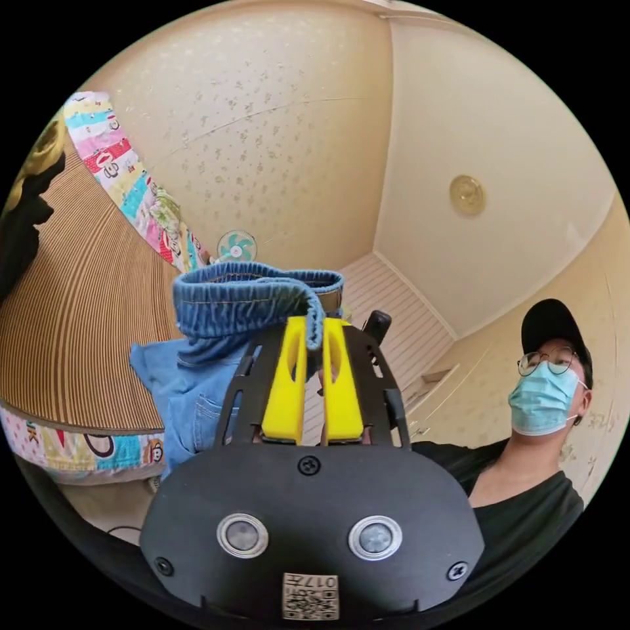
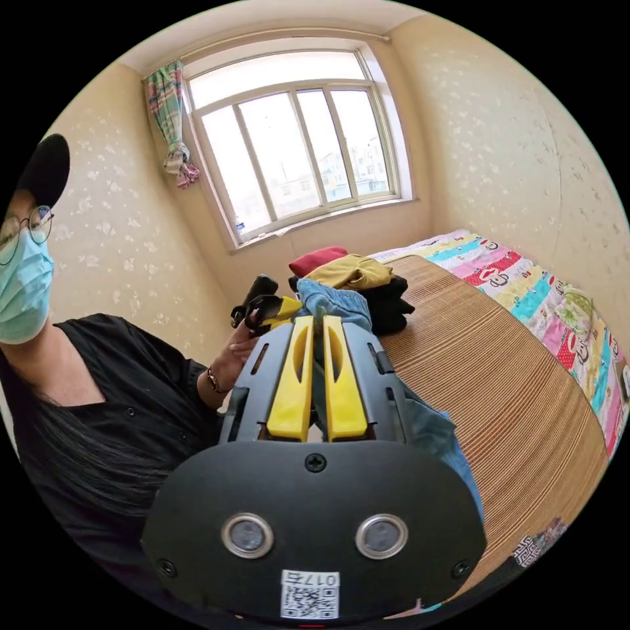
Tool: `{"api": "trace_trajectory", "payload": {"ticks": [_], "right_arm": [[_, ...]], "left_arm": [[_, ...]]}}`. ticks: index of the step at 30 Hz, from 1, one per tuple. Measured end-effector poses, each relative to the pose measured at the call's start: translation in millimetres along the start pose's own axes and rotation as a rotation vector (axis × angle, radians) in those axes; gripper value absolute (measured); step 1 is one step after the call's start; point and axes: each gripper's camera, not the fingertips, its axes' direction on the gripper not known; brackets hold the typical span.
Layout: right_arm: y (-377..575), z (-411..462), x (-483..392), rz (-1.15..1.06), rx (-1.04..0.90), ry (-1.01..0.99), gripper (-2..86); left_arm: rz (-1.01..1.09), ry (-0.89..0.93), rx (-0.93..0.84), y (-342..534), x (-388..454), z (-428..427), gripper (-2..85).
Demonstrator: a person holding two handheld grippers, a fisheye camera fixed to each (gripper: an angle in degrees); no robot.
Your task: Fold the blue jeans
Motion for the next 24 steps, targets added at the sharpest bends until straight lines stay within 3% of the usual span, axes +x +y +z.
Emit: {"api": "trace_trajectory", "payload": {"ticks": [4,6,9,15,19,24], "right_arm": [[39.9,-99.5,22.6,0.105,0.307,-0.118,2.5],[43.9,-146.5,-0.4,0.078,0.408,-0.026,2.5],[34.7,-214.3,-77.8,-0.088,0.52,0.288,2.4],[0.9,-290.6,-220.1,-0.307,0.718,0.638,2.5],[-40.5,-283.5,-277.7,-0.461,0.703,0.89,2.7],[-87.5,-294.5,-312.1,-0.457,0.781,1.095,2.7]], "left_arm": [[0.113,0.016,0.089,-9.0,40.6,-37.1,3.7],[0.224,0.028,0.095,-23.9,77.3,-48.2,3.5],[0.565,0.008,-0.049,-63.4,180.3,-43.2,3.1],[0.907,-0.342,-0.127,-86.3,368.4,3.4,1.8],[1.054,-0.74,-0.005,-96.5,448.1,55.3,1.4],[1.037,-0.673,0.234,-122.6,517.1,72.9,1.9]]}}
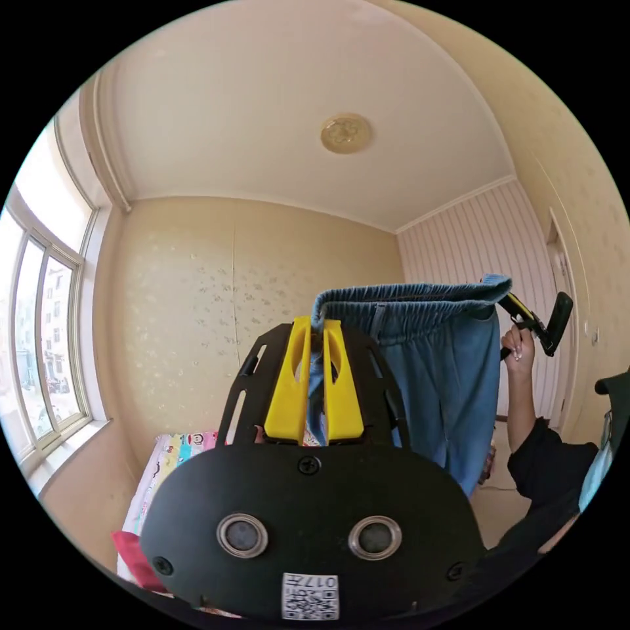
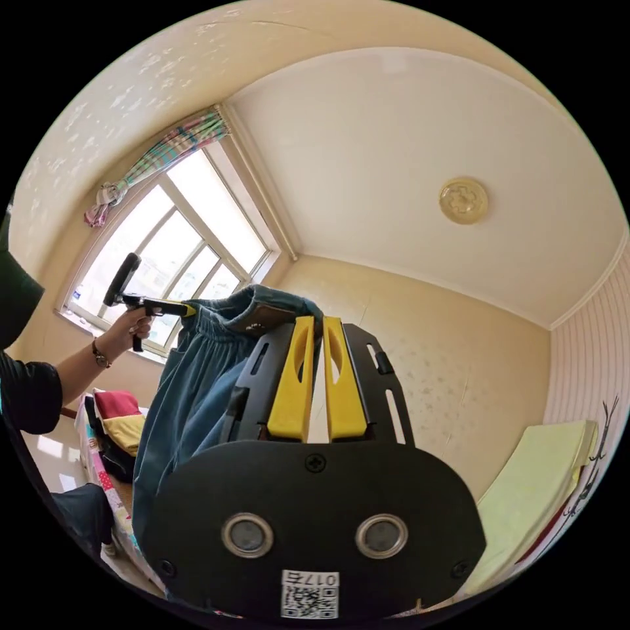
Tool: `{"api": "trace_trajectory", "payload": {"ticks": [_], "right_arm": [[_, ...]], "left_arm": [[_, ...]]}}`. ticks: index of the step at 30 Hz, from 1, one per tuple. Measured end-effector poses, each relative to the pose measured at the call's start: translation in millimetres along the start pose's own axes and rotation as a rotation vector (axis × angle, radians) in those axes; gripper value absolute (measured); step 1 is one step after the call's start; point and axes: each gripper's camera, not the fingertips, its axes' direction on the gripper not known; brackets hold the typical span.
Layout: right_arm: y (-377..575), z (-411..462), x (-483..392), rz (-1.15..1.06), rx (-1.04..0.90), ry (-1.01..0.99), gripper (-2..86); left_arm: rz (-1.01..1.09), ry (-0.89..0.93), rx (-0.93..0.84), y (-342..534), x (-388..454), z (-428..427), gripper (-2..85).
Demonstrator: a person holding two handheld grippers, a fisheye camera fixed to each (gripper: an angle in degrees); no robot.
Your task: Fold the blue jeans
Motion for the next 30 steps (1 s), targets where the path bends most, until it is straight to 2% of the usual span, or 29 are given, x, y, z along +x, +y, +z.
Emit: {"api": "trace_trajectory", "payload": {"ticks": [4,7,12,17,20,21,24,25,26,28,29,30], "right_arm": [[-37.4,-1.8,29.0,0.06,0.049,0.022,2.6],[-46.3,4.5,47.5,0.101,0.04,0.092,2.6],[-20.9,35.7,64.4,0.11,-0.008,0.072,2.6],[66.8,122.8,77.5,0.125,-0.12,0.06,2.8],[125.5,211.7,100.6,0.19,-0.251,0.062,2.9],[136.9,234.1,106.2,0.202,-0.29,0.064,2.9],[192.2,374.2,143.4,0.268,-0.474,0.113,3.2],[215.3,446.4,163.8,0.305,-0.568,0.164,3.3],[244.2,520.6,185.1,0.343,-0.681,0.218,3.6],[305.3,611.1,200.0,0.328,-0.89,0.269,4.0],[355.0,649.6,197.5,0.308,-1.032,0.306,4.5],[379.1,661.8,193.0,0.297,-1.083,0.32,4.8]], "left_arm": [[0.03,-0.057,0.205,-45.1,40.0,-26.9,3.1],[0.055,-0.035,0.284,-55.6,63.2,-35.9,3.5],[0.07,-0.074,0.296,-32.5,75.9,-10.7,3.6],[0.015,-0.075,0.25,32.5,37.6,60.2,3.6],[-0.063,-0.124,0.098,69.3,-7.1,160.1,3.6],[-0.106,-0.146,0.0,82.6,-30.1,213.7,3.5],[-0.176,-0.232,-0.227,110.1,-95.1,379.6,3.7],[-0.192,-0.278,-0.345,120.8,-122.2,456.1,4.1],[-0.197,-0.291,-0.426,129.5,-136.0,496.8,4.3],[-0.222,-0.339,-0.778,197.6,-178.5,622.6,6.1],[-0.247,-0.366,-0.803,216.2,-184.4,636.0,6.1],[-0.293,-0.381,-0.771,257.0,-189.4,648.5,6.3]]}}
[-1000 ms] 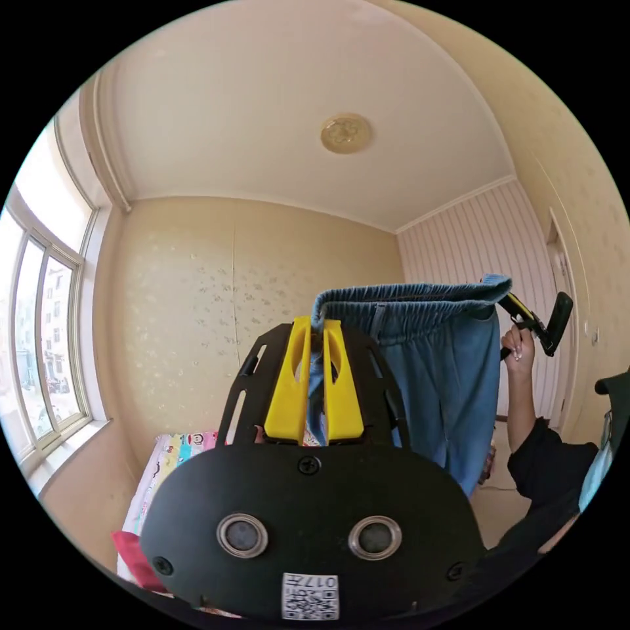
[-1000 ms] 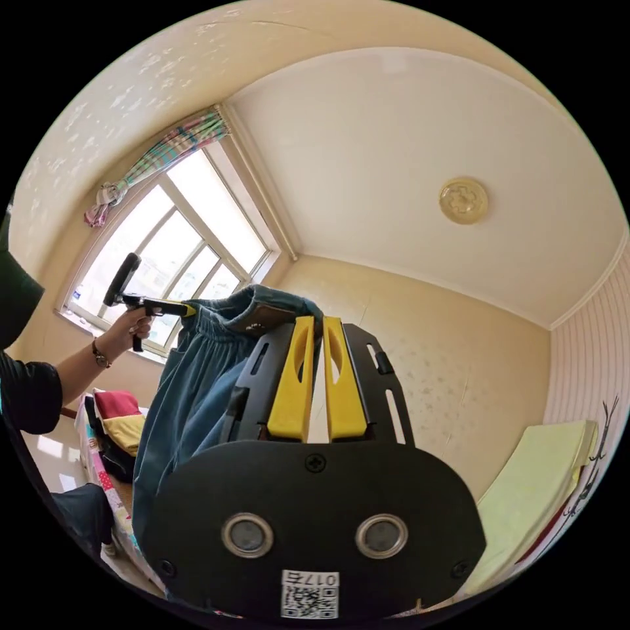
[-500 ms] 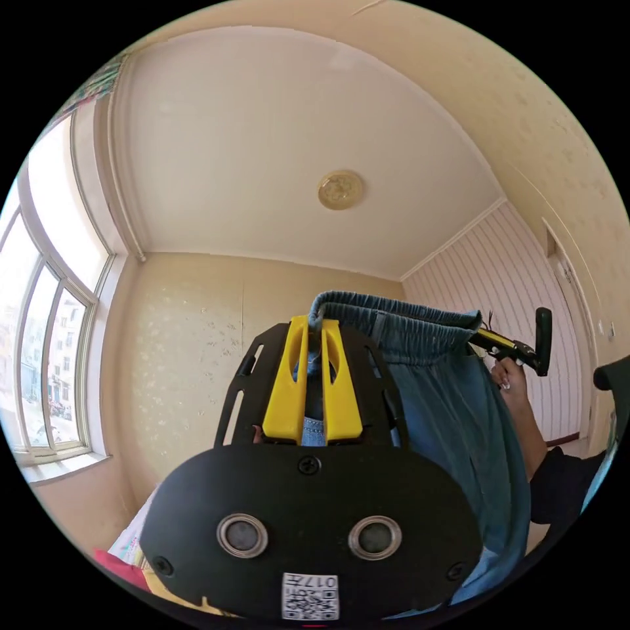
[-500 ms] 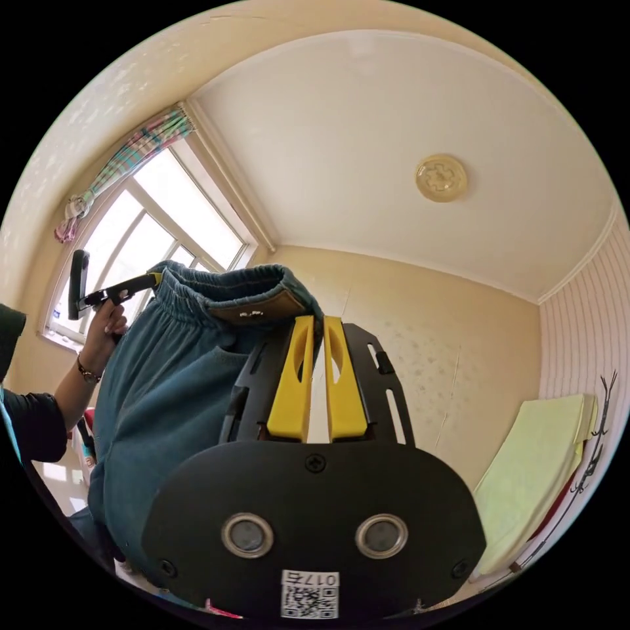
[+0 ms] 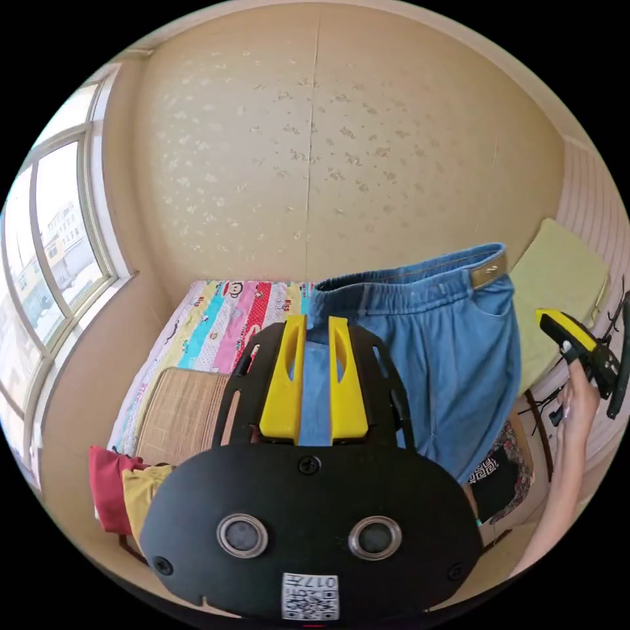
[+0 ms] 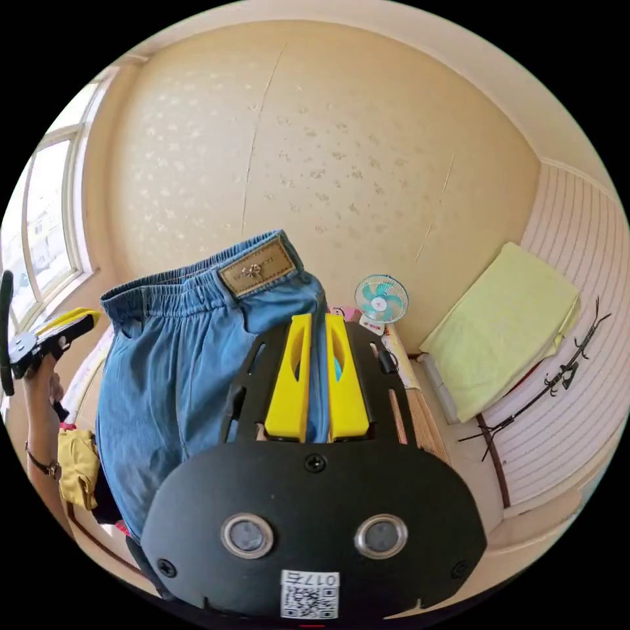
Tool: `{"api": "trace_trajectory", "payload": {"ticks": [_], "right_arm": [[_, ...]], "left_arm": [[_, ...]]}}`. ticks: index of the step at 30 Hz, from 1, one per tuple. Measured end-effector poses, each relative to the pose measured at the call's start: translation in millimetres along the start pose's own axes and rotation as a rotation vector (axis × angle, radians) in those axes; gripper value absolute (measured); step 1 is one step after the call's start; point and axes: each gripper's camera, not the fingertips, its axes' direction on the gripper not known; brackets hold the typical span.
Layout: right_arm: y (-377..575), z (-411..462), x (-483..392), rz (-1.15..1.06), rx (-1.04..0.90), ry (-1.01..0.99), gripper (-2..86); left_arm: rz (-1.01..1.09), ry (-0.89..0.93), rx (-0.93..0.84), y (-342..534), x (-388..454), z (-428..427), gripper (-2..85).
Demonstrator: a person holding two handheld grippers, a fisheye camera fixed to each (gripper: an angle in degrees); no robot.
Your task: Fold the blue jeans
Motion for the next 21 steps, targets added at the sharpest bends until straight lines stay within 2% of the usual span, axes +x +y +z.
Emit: {"api": "trace_trajectory", "payload": {"ticks": [2,3,5,7,9,11,13,14,17,19,21], "right_arm": [[44.9,85.9,-36.5,-0.12,-0.026,-0.011,6.2],[63.0,106.8,-48.1,-0.177,-0.033,-0.023,6.4],[164.3,195.0,-91.9,-0.393,-0.138,-0.085,7.0],[259.3,256.3,-110.4,-0.47,-0.295,-0.189,7.0],[356.4,297.6,-111.8,-0.439,-0.454,-0.349,6.7],[463.5,310.9,-94.9,-0.285,-0.603,-0.586,6.8],[529.2,295.1,-73.3,-0.122,-0.655,-0.758,6.9],[565.7,272.8,-55.1,-0.017,-0.63,-0.845,6.8],[630.5,206.6,-6.2,0.221,-0.541,-0.895,6.5],[657.8,177.4,10.6,0.333,-0.535,-0.953,6.8],[667.0,155.3,7.1,0.275,-0.527,-1.023,7.5]], "left_arm": [[0.075,0.136,0.017,47.0,2.7,59.2,6.4],[0.174,0.201,-0.047,85.9,8.1,104.1,6.5],[0.312,0.197,-0.23,160.7,14.9,177.2,7.0],[0.45,0.17,-0.453,288.1,5.8,253.8,7.6],[0.5,0.233,-0.573,384.4,-14.3,281.6,7.7],[0.527,0.293,-0.65,471.0,-38.6,285.5,7.7],[0.449,0.338,-0.644,558.3,-82.3,259.4,7.8],[0.41,0.347,-0.633,575.4,-94.7,249.3,7.8],[0.157,0.384,-0.564,640.6,-159.4,193.3,8.2],[-0.083,0.398,-0.491,678.2,-212.1,149.4,8.9],[-0.214,0.403,-0.408,700.5,-245.2,120.5,10.0]]}}
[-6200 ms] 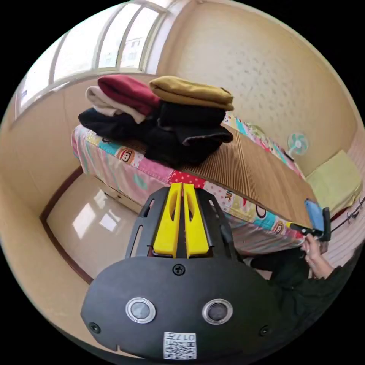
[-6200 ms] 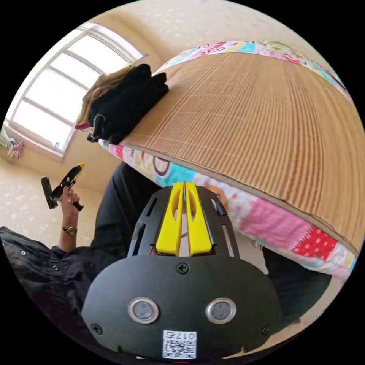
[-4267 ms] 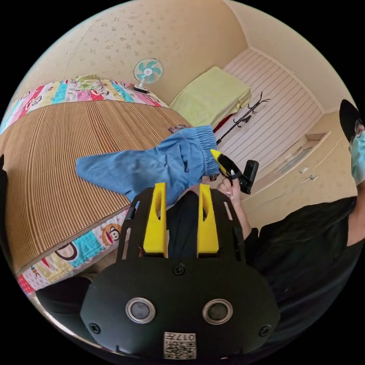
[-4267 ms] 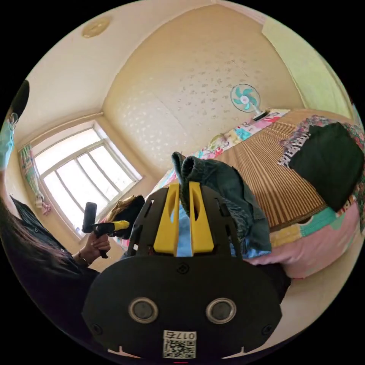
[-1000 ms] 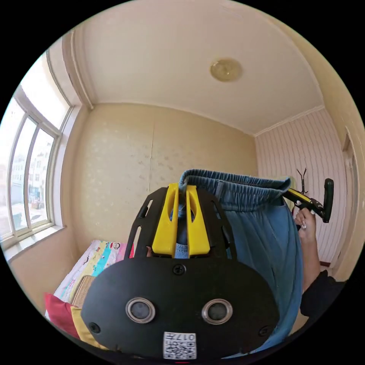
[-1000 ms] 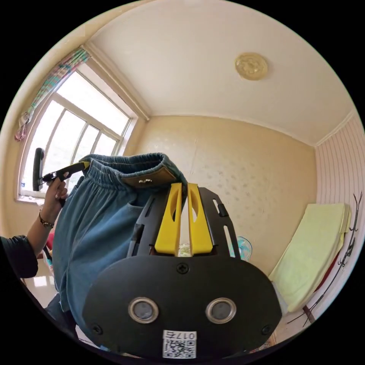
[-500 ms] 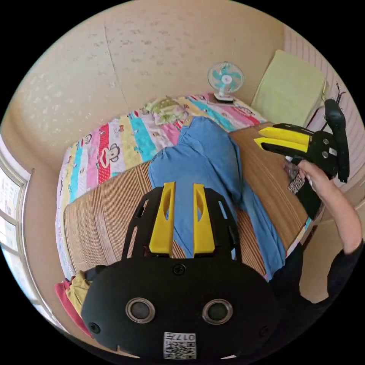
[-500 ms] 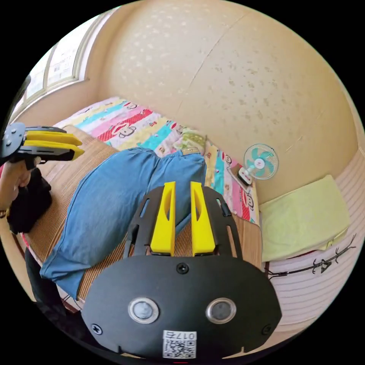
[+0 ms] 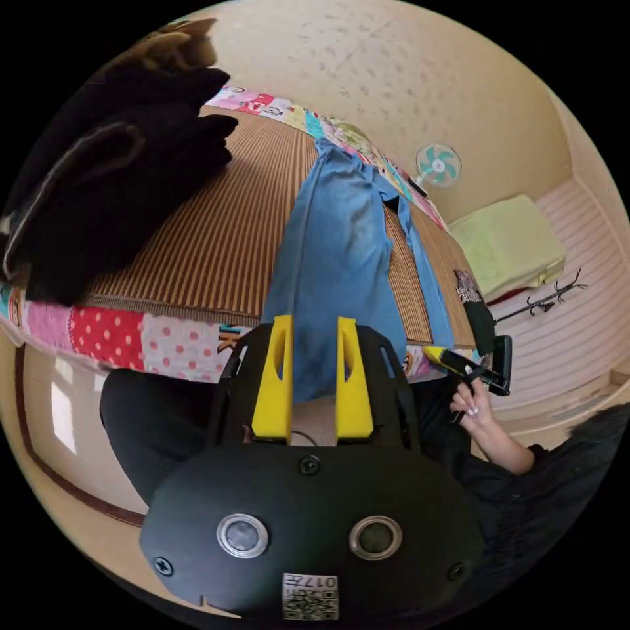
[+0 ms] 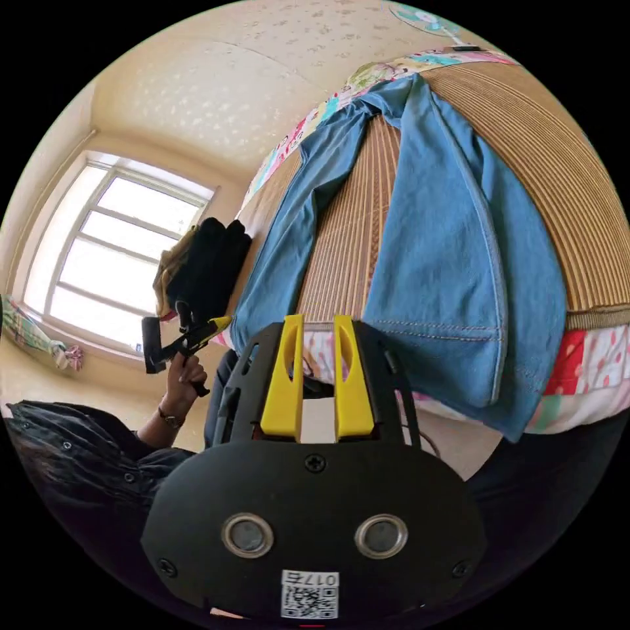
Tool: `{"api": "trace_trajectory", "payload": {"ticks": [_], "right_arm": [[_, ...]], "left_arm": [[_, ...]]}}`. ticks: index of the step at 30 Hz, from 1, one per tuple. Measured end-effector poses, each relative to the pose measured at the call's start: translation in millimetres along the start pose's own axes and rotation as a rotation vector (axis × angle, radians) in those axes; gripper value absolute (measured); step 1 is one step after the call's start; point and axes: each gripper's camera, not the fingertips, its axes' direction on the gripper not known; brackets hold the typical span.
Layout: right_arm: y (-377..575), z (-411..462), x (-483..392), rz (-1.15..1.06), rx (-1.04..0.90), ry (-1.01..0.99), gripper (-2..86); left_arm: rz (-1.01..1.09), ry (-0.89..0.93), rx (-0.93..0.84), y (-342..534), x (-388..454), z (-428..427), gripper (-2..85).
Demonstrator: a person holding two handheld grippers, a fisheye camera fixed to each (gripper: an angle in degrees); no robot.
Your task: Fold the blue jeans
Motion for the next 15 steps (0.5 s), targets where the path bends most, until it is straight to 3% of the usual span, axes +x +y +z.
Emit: {"api": "trace_trajectory", "payload": {"ticks": [2,6,9,11,15], "right_arm": [[3.7,22.1,-26.6,-0.114,-0.201,0.079,9.0],[5.8,14.2,-64.9,-0.168,-0.145,0.16,12.6],[14.1,-4.9,-78.1,-0.111,-0.077,0.113,12.5],[22.1,-9.0,-88.4,-0.113,-0.056,0.043,11.2],[11.7,21.6,-92.7,-0.103,-0.215,0.042,6.0]], "left_arm": [[-0.076,0.007,0.07,21.6,-21.7,-18.9,10.9],[-0.083,-0.027,0.087,39.2,-48.5,-30.9,12.8],[-0.097,-0.045,0.098,45.1,-65.7,-32.4,13.4],[-0.089,0.005,-0.004,42.4,-75.4,-14.6,13.4],[-0.119,-0.097,-0.008,51.3,-85.9,-19.0,5.1]]}}
